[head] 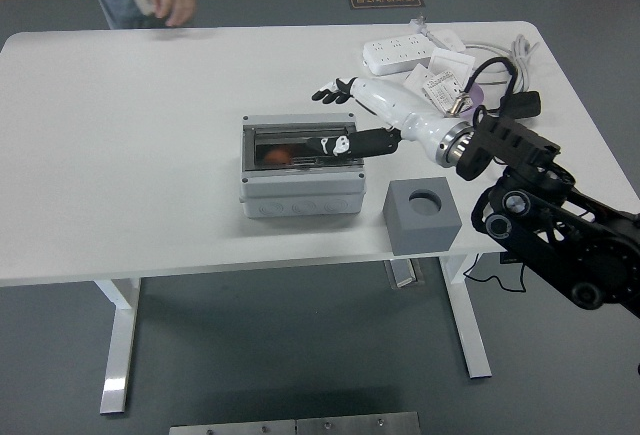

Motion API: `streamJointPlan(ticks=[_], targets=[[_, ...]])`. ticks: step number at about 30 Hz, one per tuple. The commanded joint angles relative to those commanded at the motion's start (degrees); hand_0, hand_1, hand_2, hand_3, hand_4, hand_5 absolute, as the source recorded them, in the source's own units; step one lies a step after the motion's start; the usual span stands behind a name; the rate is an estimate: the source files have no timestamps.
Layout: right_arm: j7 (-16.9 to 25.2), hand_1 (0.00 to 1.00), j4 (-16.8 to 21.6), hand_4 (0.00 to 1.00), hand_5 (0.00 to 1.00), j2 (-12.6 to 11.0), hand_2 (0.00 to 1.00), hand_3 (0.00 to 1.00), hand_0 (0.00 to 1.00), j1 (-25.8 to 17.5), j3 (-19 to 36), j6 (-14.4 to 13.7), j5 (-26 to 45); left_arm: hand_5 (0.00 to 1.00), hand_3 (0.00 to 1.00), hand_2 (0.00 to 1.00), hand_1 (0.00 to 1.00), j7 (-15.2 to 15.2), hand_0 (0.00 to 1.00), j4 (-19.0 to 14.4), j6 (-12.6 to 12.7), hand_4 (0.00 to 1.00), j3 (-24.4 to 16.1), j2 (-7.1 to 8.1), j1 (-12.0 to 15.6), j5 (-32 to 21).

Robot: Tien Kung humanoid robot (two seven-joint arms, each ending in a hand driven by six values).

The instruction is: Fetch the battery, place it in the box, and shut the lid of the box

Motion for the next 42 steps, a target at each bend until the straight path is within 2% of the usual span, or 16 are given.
streamJointPlan(ticks=[3, 5, 6, 11, 12, 14, 17, 18, 23, 24, 29, 30, 42], targets=[[4.35, 0.647, 3.75, 0.853, 0.607, -0.42, 0.661, 0.670, 0.697, -4.65, 5.74, -4.47, 4.61, 0.002, 0.555, 0.504, 0.587, -0.12, 0.573, 0.00, 0.00, 0.523, 0.23, -0.24, 0.04, -0.28], [7.20, 0.647, 3.92, 0.853, 0.607, -0.18, 0.661, 0.670, 0.697, -7.09, 8.42, -7.18, 8.00, 0.002, 0.555, 0.504, 0.587, -0.16, 0.573, 0.00, 0.00, 0.523, 0.33, -0.38, 0.03, -0.33], [8.53, 0.576, 3.70, 0.858, 0.606, 0.01, 0.611, 0.608, 0.564, -8.24, 9.57, -8.53, 9.62, 0.002, 0.555, 0.504, 0.587, -0.16, 0.573, 0.00, 0.00, 0.523, 0.26, -0.44, 0.03, -0.28], [15.61, 0.576, 2.62, 0.858, 0.606, 1.04, 0.611, 0.608, 0.564, -14.07, 14.49, -16.43, 19.32, 0.002, 0.555, 0.504, 0.587, -0.14, 0.573, 0.00, 0.16, 0.523, -0.57, -0.71, 0.07, 0.25], [16.93, 0.384, 2.15, 0.845, 0.598, 1.26, 0.472, 0.534, 0.371, -15.20, 14.97, -17.75, 21.36, 0.002, 0.555, 0.504, 0.587, -0.10, 0.573, 0.00, 0.21, 0.523, -0.81, -0.74, 0.13, 0.43], [19.55, 0.384, 0.94, 0.845, 0.598, 1.81, 0.472, 0.534, 0.371, -17.43, 15.91, -19.56, 26.02, 0.002, 0.555, 0.504, 0.587, -0.01, 0.573, 0.00, 0.32, 0.523, -1.24, -0.78, 0.29, 0.65], [20.72, 0.384, -0.35, 0.845, 0.598, 2.40, 0.472, 0.534, 0.371, -19.58, 17.41, -18.99, 30.46, 0.002, 0.555, 0.504, 0.587, 0.03, 0.573, 0.00, 0.41, 0.523, -1.52, -0.84, 0.52, 0.65], [20.67, 0.454, -0.64, 0.794, 0.321, 2.50, 0.509, 0.575, 0.361, -20.09, 17.92, -18.72, 31.56, 0.002, 0.555, 0.504, 0.587, 0.02, 0.573, 0.00, 0.45, 0.523, -1.59, -0.86, 0.56, 0.63], [19.58, 0.454, -2.03, 0.794, 0.321, 2.13, 0.509, 0.575, 0.361, -21.35, 19.56, -16.48, 33.44, 0.002, 0.555, 0.504, 0.587, -0.18, 0.573, 0.00, 0.69, 0.523, -1.81, -0.78, 0.62, 0.57], [19.35, 0.667, -2.18, 0.797, 0.264, 2.05, 0.682, 0.724, 0.614, -21.37, 19.74, -16.16, 33.39, 0.002, 0.555, 0.504, 0.587, -0.21, 0.573, 0.00, 0.73, 0.523, -1.82, -0.72, 0.62, 0.57], [18.33, 0.667, -2.91, 0.797, 0.264, 2.05, 0.682, 0.724, 0.614, -20.93, 20.85, -15.26, 33.49, 0.002, 0.555, 0.504, 0.587, -0.25, 0.573, 0.00, 0.87, 0.523, -1.68, -0.19, 0.61, 0.35], [18.18, 0.718, -2.99, 0.807, 0.254, 2.11, 0.736, 0.770, 0.681, -20.85, 20.99, -15.29, 33.55, 0.002, 0.555, 0.504, 0.587, -0.25, 0.573, 0.00, 0.88, 0.523, -1.65, -0.10, 0.60, 0.31], [17.00, 0.749, -3.70, 0.821, 0.272, 2.72, 0.745, 0.781, 0.707, -21.09, 21.32, -15.97, 34.12, 0.002, 0.555, 0.504, 0.587, -0.07, 0.573, 0.00, 0.87, 0.523, -1.82, 0.72, 0.96, 0.81]])
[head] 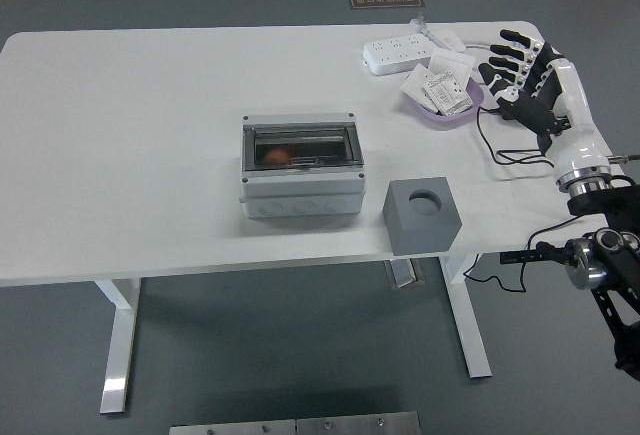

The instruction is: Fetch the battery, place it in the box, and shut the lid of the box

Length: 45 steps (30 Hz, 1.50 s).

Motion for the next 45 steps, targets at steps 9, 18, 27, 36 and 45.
streamJointPlan(ticks=[9, 18, 27, 36, 45], targets=[[-0.17, 0.755, 0.01, 0.849, 0.303, 0.02, 0.746, 0.789, 0.715, -1.07, 1.46, 0.00, -0.23, 0.002, 0.555, 0.504, 0.587, 0.10, 0.573, 0.00, -0.05, 0.523, -0.93, -0.22, 0.59, 0.39], [-0.13, 0.764, -0.20, 0.969, 0.474, 0.27, 0.749, 0.796, 0.732, -1.94, 2.70, -0.52, 0.52, 0.002, 0.555, 0.504, 0.587, 0.13, 0.573, 0.00, -0.06, 0.523, -1.92, -0.35, 0.71, 0.95], [-0.21, 0.765, -0.34, 0.995, 0.565, 0.24, 0.750, 0.796, 0.738, -2.03, 3.12, -0.22, 1.40, 0.002, 0.555, 0.504, 0.587, 0.30, 0.573, 0.00, -0.05, 0.523, -2.74, -0.34, 0.56, 1.84], [-1.37, 0.777, -1.02, 0.995, 0.998, 0.47, 0.764, 0.769, 0.780, -1.79, 3.01, 2.83, 1.63, 0.002, 0.555, 0.504, 0.587, 0.22, 0.573, 0.00, 0.06, 0.523, -2.69, -0.23, 0.28, 1.57], [-3.72, 0.816, -0.94, 0.959, 0.998, 0.26, 0.823, 0.753, 0.887, -0.58, 2.30, 4.48, 0.41, 0.002, 0.555, 0.504, 0.587, -0.12, 0.573, 0.00, 0.24, 0.523, -1.44, -0.88, 0.35, 0.14]])
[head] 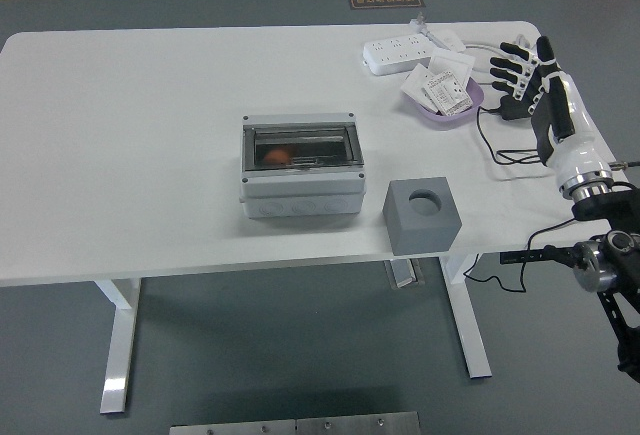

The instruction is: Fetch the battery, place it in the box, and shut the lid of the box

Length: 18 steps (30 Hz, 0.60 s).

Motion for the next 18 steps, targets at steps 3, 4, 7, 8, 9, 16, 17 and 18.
streamJointPlan(ticks=[3, 4, 7, 8, 9, 16, 17, 18], targets=[[-0.36, 0.826, 0.26, 0.956, 0.998, -0.19, 0.834, 0.777, 0.906, 0.06, 0.07, -0.43, -0.08, 0.002, 0.555, 0.504, 0.587, -0.09, 0.573, 0.00, 0.11, 0.523, 0.29, -0.05, -0.07, -0.26], [-0.28, 0.826, 0.34, 0.956, 0.998, -0.23, 0.834, 0.777, 0.906, -0.01, 0.23, -0.10, 0.98, 0.002, 0.555, 0.504, 0.587, -0.12, 0.573, 0.00, 0.15, 0.523, 0.38, -0.06, -0.07, -0.34], [-0.01, 0.826, 0.37, 0.956, 0.998, -0.28, 0.834, 0.777, 0.906, -0.17, 0.70, 1.70, 4.19, 0.002, 0.555, 0.504, 0.587, -0.15, 0.573, 0.00, 0.21, 0.523, 0.66, -0.12, -0.02, -0.60], [0.05, 0.826, 0.26, 0.956, 0.998, -0.29, 0.834, 0.777, 0.906, -0.20, 0.93, 2.86, 5.81, 0.002, 0.555, 0.504, 0.587, -0.18, 0.573, 0.00, 0.22, 0.523, 0.84, -0.17, 0.00, -0.76], [0.00, 0.802, 0.05, 0.952, 0.840, -0.28, 0.795, 0.751, 0.872, -0.21, 1.18, 4.20, 7.55, 0.002, 0.555, 0.504, 0.587, -0.23, 0.573, 0.00, 0.22, 0.523, 1.04, -0.22, 0.02, -0.93], [0.51, 0.706, -1.50, 0.896, 0.665, -0.29, 0.682, 0.723, 0.752, -0.22, 2.16, 11.11, 19.67, 0.002, 0.555, 0.504, 0.587, -0.35, 0.573, 0.00, 0.25, 0.523, 1.54, -0.45, 0.07, -1.31], [0.79, 0.706, -1.72, 0.896, 0.665, -0.21, 0.682, 0.723, 0.752, -0.22, 2.29, 11.69, 21.68, 0.002, 0.555, 0.504, 0.587, -0.36, 0.573, 0.00, 0.25, 0.523, 1.62, -0.48, 0.09, -1.37], [1.03, 0.706, -1.98, 0.896, 0.665, -0.14, 0.682, 0.723, 0.752, -0.20, 2.39, 12.31, 23.44, 0.002, 0.555, 0.504, 0.587, -0.37, 0.573, 0.00, 0.25, 0.523, 1.71, -0.50, 0.10, -1.46]])
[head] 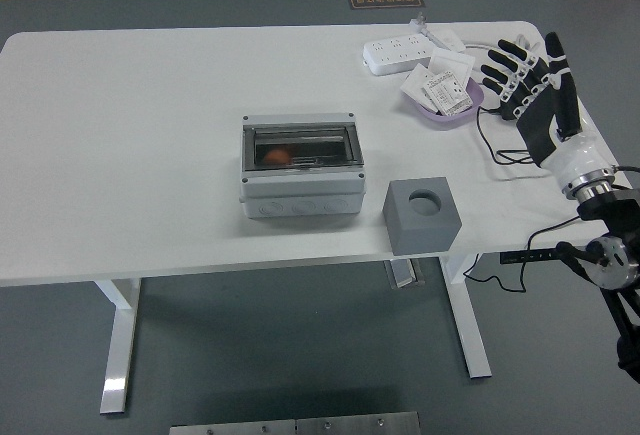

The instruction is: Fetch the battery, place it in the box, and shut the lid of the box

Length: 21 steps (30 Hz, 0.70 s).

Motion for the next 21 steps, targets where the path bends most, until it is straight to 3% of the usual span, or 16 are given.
streamJointPlan(ticks=[2, 3, 8, 9, 12, 14, 15, 20, 21], targets=[[0.34, 0.706, -0.50, 0.896, 0.665, 0.10, 0.682, 0.723, 0.752, 0.05, 0.16, 1.12, 3.38, 0.002, 0.555, 0.504, 0.587, -0.01, 0.573, 0.00, -0.01, 0.523, 0.08, -0.03, 0.01, -0.09], [0.49, 0.640, -0.76, 0.869, 0.683, 0.11, 0.630, 0.694, 0.692, 0.06, 0.15, 1.71, 5.23, 0.002, 0.555, 0.504, 0.587, -0.03, 0.573, 0.00, -0.01, 0.523, 0.14, -0.03, 0.01, -0.15], [0.73, 0.640, -1.35, 0.869, 0.683, 0.23, 0.630, 0.694, 0.692, 0.07, -0.11, 3.89, 13.82, 0.002, 0.555, 0.504, 0.587, -0.07, 0.573, 0.00, -0.02, 0.523, 0.39, -0.04, 0.03, -0.40], [0.70, 0.488, -1.33, 0.868, 0.703, 0.27, 0.543, 0.643, 0.674, 0.06, -0.11, 4.11, 15.20, 0.002, 0.555, 0.504, 0.587, -0.09, 0.573, 0.00, -0.02, 0.523, 0.47, -0.04, 0.04, -0.48], [0.64, 0.488, -1.03, 0.868, 0.703, 0.38, 0.543, 0.643, 0.674, 0.01, -0.13, 4.62, 19.14, 0.002, 0.555, 0.504, 0.587, -0.14, 0.573, 0.00, -0.03, 0.523, 0.64, -0.04, 0.03, -0.65], [0.86, 0.488, -0.71, 0.868, 0.703, 0.39, 0.543, 0.643, 0.674, -0.02, -0.04, 4.12, 19.70, 0.002, 0.555, 0.504, 0.587, -0.16, 0.573, 0.00, -0.03, 0.523, 0.64, -0.01, 0.02, -0.65], [0.95, 0.421, -0.64, 0.853, 0.663, 0.37, 0.496, 0.603, 0.651, -0.03, 0.03, 3.80, 19.31, 0.002, 0.555, 0.504, 0.587, -0.17, 0.573, 0.00, -0.04, 0.523, 0.66, -0.01, 0.01, -0.69], [1.13, 0.421, -0.49, 0.853, 0.663, 0.41, 0.496, 0.603, 0.651, -0.15, 0.66, 2.34, 16.47, 0.002, 0.555, 0.504, 0.587, -0.13, 0.573, 0.00, -0.12, 0.523, 0.58, -0.05, -0.08, -0.67], [1.08, 0.389, -0.41, 0.840, 0.638, 0.44, 0.425, 0.586, 0.633, -0.15, 0.82, 2.10, 15.78, 0.002, 0.555, 0.504, 0.587, -0.10, 0.573, 0.00, -0.17, 0.523, 0.60, -0.06, -0.10, -0.69]])
